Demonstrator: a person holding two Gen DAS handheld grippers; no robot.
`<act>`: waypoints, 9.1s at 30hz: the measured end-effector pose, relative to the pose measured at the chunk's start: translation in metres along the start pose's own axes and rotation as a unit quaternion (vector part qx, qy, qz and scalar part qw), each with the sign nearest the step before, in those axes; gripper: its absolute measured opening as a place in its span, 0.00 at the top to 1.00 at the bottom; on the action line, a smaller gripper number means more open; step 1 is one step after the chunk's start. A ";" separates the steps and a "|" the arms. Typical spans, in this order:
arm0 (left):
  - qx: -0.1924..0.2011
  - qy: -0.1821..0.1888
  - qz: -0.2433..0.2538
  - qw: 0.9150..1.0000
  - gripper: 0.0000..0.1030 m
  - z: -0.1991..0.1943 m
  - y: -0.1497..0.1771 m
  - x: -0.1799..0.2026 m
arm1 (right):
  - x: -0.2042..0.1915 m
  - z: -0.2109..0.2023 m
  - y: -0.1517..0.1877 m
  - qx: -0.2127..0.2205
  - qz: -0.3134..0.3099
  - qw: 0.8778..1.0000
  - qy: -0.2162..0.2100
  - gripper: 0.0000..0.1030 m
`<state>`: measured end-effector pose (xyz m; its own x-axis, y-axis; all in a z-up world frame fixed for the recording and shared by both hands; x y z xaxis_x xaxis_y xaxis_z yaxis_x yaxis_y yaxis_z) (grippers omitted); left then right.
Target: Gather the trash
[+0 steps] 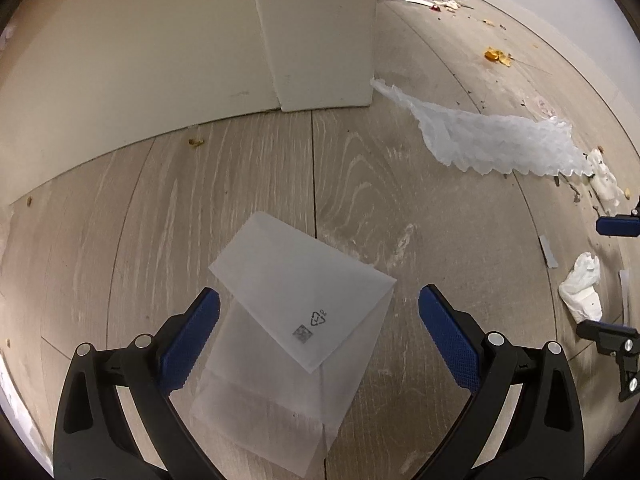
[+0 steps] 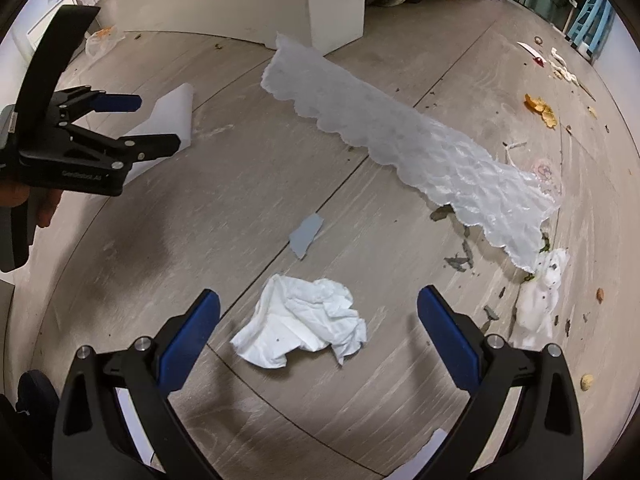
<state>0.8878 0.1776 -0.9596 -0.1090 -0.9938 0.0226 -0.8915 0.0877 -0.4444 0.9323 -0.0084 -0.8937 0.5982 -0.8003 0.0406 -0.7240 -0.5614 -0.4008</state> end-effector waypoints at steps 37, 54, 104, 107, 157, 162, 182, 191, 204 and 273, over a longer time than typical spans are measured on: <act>0.003 0.030 0.020 0.999 1.00 0.006 0.003 0.026 | -0.018 0.007 -0.005 0.005 -0.034 0.999 -0.028 0.79; 0.010 0.044 0.027 0.999 1.00 -0.001 0.002 0.034 | -0.026 0.003 -0.013 0.018 -0.038 0.998 -0.049 0.83; 0.028 -0.036 -0.011 0.999 0.18 -0.019 -0.001 -0.013 | -0.045 -0.008 -0.032 0.044 -0.061 0.994 -0.082 0.83; 0.025 -0.031 -0.032 0.999 0.18 -0.010 -0.005 -0.019 | -0.043 -0.008 -0.032 0.041 -0.061 0.994 -0.078 0.83; 0.043 -0.043 -0.075 0.995 0.28 -0.016 -0.003 -0.048 | -0.036 -0.007 -0.028 0.036 -0.056 0.994 -0.081 0.83; 0.029 -0.016 -0.100 0.994 0.28 -0.004 0.000 -0.054 | -0.039 -0.007 -0.028 0.035 -0.059 0.995 -0.078 0.83; 0.049 0.016 -0.114 0.992 0.27 0.006 0.009 -0.056 | -0.051 0.006 -0.038 0.022 -0.061 0.995 -0.077 0.83; 0.060 0.004 -0.061 0.996 0.53 0.006 0.011 -0.037 | -0.052 0.011 -0.042 0.022 -0.062 0.994 -0.085 0.83; 0.061 0.001 -0.053 0.997 0.99 0.005 0.004 -0.033 | -0.050 0.009 -0.039 0.025 -0.063 0.994 -0.083 0.83; 0.047 0.070 0.026 0.996 1.00 -0.527 -0.194 0.132 | 0.027 -0.553 -0.177 0.058 0.032 0.997 -0.026 0.83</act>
<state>0.8149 0.0655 -0.3981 -0.2206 -0.9680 0.1199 -0.8390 0.1256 -0.5295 0.8867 -0.0473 -0.3156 0.5707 -0.8204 -0.0348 -0.7184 -0.4783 -0.5050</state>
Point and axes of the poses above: each gripper's, at about its wrist camera, not at the fingertips, and z roughly the way its jaws point, x to its right, y to its underside, the point moved 1 cm from there along z, roughly the way its jaws point, and after that the axes turned 7 degrees about y, right-handed, at the moved point
